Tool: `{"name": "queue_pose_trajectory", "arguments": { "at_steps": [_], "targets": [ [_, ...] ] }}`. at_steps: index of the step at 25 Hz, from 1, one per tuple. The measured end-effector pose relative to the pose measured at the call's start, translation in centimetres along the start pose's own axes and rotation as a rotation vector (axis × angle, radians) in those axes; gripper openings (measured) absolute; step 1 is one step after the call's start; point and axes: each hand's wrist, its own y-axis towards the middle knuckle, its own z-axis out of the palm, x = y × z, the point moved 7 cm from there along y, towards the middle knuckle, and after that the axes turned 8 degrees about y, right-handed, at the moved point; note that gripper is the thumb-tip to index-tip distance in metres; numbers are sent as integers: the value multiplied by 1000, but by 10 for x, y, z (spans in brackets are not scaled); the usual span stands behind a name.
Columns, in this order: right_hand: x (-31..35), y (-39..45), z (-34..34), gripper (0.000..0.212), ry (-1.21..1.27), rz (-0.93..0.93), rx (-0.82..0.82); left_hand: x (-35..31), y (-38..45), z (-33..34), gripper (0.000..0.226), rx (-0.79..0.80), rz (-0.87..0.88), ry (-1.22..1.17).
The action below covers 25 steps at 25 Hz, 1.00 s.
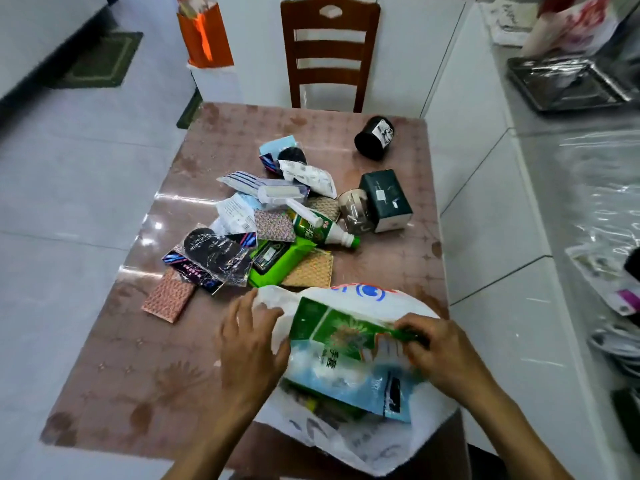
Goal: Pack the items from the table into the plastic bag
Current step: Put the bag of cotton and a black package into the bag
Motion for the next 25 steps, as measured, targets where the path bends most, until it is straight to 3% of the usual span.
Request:
{"name": "queue_pose_trajectory", "arguments": {
  "at_steps": [3,6,8,11,15,17,19,22,23,25],
  "targets": [
    [35,-10,33,24,-240,-247,-35,16,7,18,57,203,-129,-81],
    [32,-30,78,31,-450,-362,28,16,15,14,41,234,-90,-291],
    [-2,-39,93,43,-499,-212,77,10,17,3,31,203,-17,-343],
    [-30,-35,92,50,-477,96,-40,7,18,-4,33,119,31,-385],
    [-2,-19,147,60,-534,-16,128,-9,20,-9,33,75,123,-369],
    [-13,1,145,60,-534,95,158,-6,17,-15,32,90,116,-371],
    [-16,9,134,62,-514,155,164,9,14,-28,28,52,-14,-428],
    [10,-3,128,48,-411,-32,128,66,29,-21,25,-73,-517,-838],
    [18,-10,125,42,-347,-49,109,92,36,-3,19,-66,-704,-897],
    [21,-18,118,30,-268,-18,40,122,52,34,13,115,-933,-921]
  ]
}}
